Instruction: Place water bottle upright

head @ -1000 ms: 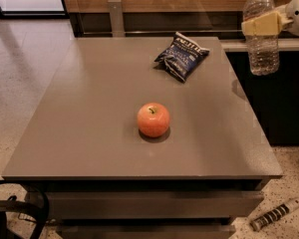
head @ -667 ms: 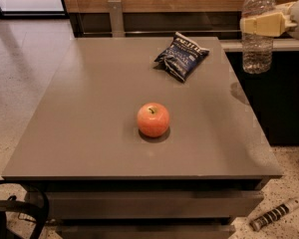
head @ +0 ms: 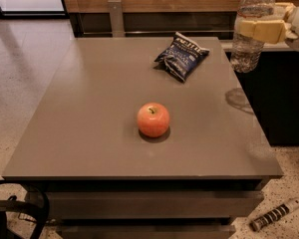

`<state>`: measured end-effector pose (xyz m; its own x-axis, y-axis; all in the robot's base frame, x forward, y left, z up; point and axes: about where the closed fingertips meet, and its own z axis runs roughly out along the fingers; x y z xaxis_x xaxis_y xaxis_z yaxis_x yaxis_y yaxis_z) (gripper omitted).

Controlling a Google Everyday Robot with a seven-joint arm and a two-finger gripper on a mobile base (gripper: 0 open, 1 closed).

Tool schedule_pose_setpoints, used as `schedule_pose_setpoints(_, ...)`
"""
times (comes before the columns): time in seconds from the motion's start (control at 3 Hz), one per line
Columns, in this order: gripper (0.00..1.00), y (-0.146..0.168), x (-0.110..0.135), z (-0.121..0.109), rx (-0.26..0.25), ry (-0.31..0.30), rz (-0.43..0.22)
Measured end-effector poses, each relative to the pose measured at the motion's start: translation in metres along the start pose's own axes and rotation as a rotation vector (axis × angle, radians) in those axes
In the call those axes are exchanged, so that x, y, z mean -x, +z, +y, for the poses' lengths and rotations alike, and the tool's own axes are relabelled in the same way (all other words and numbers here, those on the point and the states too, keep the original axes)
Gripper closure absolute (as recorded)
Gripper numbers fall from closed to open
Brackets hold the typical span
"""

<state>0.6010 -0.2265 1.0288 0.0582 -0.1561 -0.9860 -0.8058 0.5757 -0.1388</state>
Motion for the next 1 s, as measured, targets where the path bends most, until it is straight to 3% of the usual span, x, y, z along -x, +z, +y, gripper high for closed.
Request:
schedule_pose_setpoints(0.67,1.00,0.003,-0.003,0.029,0.065,-0.096,-0.072)
schedule_pose_setpoints(1.0,1.00,0.012,-0.014,0.050,0.076,-0.115,-0.015)
